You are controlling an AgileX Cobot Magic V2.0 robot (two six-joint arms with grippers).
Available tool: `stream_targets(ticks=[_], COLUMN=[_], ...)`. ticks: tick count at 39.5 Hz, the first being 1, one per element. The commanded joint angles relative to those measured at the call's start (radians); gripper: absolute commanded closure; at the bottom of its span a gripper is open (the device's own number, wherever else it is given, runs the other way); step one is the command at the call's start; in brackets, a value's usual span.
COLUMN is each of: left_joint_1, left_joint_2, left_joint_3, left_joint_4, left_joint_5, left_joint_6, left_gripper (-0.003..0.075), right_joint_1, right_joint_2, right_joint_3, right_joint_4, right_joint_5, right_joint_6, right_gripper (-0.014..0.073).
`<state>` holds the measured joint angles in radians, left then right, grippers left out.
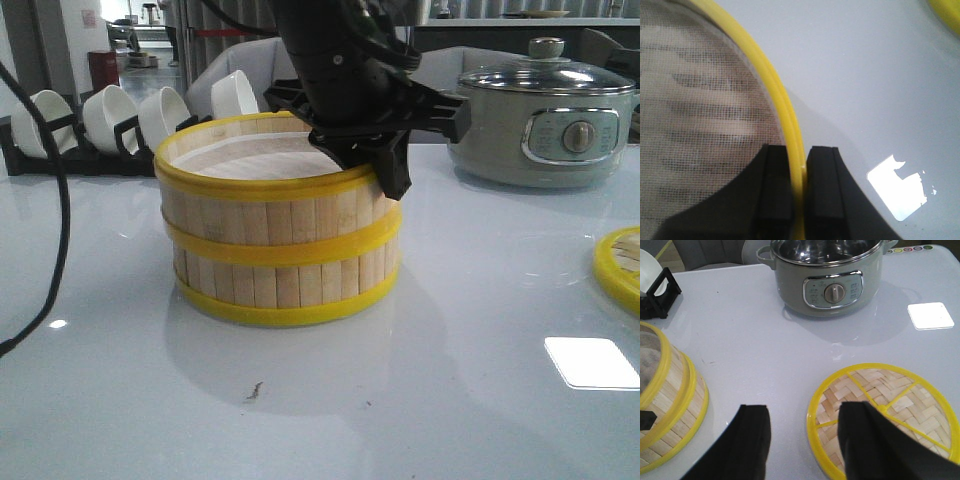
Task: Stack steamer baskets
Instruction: 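Lower the basket onto the centre basket, open the left gripper, withdraw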
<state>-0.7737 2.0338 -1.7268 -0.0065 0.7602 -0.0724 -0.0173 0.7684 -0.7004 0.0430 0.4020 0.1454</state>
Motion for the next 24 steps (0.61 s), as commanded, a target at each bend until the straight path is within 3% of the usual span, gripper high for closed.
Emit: stream_targets(ticks=[1, 7, 9, 16, 24], left_joint_1=[-0.009, -0.009, -0.009, -0.009, -0.009], left_joint_2=[-0.054, -0.058, -0.066, -0.103, -0.138], left_joint_3=[-0.041, -0.042, -0.042, -0.056, -0.182], left_joint_4=[0.007, 0.007, 0.007, 0.014, 0.048], left_joint_5=[-0.071, -0.059, -0.055, -0.040, 0.040], left_joint_6=[0.008, 0.008, 0.008, 0.008, 0.008], left_gripper=[0.0496, 0.0265, 0.0229, 0.0224, 0.0225], right_joint_1=[-0.001, -0.001, -0.001, -0.001, -0.001], right_joint_2=[-0.002, -0.002, -0.002, -0.002, -0.002], right_joint_3=[-0.035, -0.035, -0.035, -0.035, -0.035], right_joint_4=[-0.010, -0.010, -0.010, -0.010, -0.010], right_joint_5=[-0.077, -0.074, -0.072, -0.072, -0.072], right_joint_6=[-0.004, -0.004, -0.004, -0.004, -0.004], right_gripper=[0.0161, 0.0161, 0.0161, 0.0161, 0.0161])
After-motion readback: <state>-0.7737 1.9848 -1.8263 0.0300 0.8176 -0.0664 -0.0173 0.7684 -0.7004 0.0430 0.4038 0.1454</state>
